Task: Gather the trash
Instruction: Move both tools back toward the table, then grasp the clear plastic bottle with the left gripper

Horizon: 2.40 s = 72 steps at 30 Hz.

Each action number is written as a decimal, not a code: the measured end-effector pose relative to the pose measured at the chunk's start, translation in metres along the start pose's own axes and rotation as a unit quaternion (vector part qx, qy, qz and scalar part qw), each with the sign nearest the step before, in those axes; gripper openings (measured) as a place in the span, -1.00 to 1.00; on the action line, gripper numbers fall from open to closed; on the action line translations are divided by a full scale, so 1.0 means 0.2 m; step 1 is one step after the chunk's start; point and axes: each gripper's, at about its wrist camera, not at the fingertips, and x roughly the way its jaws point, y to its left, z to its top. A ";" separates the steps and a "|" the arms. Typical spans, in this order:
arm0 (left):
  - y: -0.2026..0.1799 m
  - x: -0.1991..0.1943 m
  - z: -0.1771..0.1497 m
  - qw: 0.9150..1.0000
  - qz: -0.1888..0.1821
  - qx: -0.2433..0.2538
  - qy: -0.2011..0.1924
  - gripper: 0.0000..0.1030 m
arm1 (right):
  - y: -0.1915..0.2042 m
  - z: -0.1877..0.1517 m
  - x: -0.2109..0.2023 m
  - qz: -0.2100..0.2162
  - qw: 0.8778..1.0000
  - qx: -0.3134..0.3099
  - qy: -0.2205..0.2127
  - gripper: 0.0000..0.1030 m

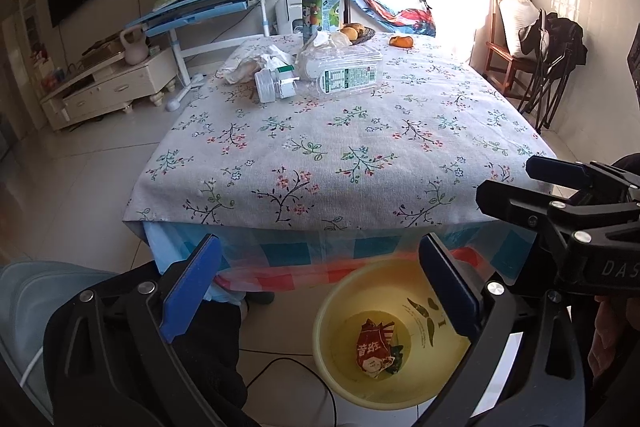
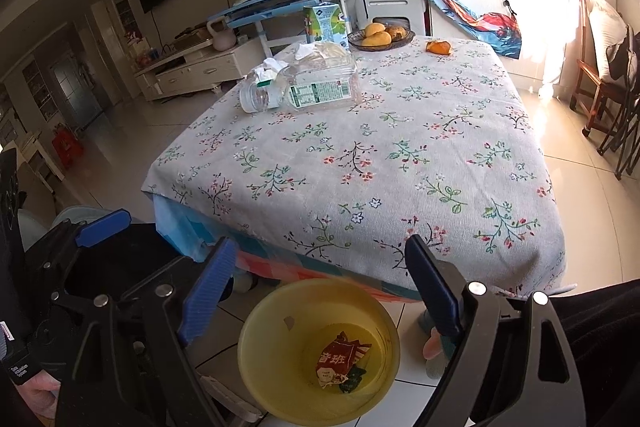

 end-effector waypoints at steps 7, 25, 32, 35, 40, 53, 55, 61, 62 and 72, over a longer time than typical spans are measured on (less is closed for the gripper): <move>0.15 0.06 0.15 0.999 0.016 -0.027 -0.004 0.86 | 0.02 0.15 0.05 0.006 1.000 -0.026 -0.011 0.66; 0.32 0.42 0.66 0.998 -0.044 0.006 -0.039 0.86 | -0.10 0.65 0.37 0.012 0.998 -0.055 -0.012 0.66; 0.11 0.63 0.84 0.985 -0.086 0.146 -0.035 0.86 | -0.27 0.67 0.42 0.016 1.000 0.016 -0.009 0.66; 0.06 0.76 0.89 0.979 -0.099 0.176 -0.011 0.86 | -0.30 0.67 0.43 0.020 0.999 0.027 -0.006 0.66; -0.04 0.92 0.94 0.966 -0.122 0.225 0.029 0.86 | -0.33 0.69 0.42 0.029 0.999 0.038 -0.009 0.66; -0.15 0.89 0.82 0.963 -0.142 0.212 0.085 0.47 | -0.38 0.74 0.38 0.044 0.997 0.054 -0.023 0.67; -0.19 0.90 0.81 0.965 -0.123 0.219 0.079 0.52 | -0.39 0.74 0.37 0.045 0.997 0.057 -0.027 0.67; -0.22 0.91 0.82 0.975 -0.131 0.171 0.056 0.31 | -0.39 0.74 0.36 0.035 0.997 0.053 -0.033 0.68; -0.21 0.90 0.82 0.976 -0.133 0.161 0.055 0.25 | -0.39 0.74 0.36 0.034 0.997 0.052 -0.034 0.68; 0.17 0.70 0.62 0.991 -0.093 0.071 0.059 0.17 | -0.18 0.73 0.35 -0.004 0.998 -0.043 -0.034 0.68</move>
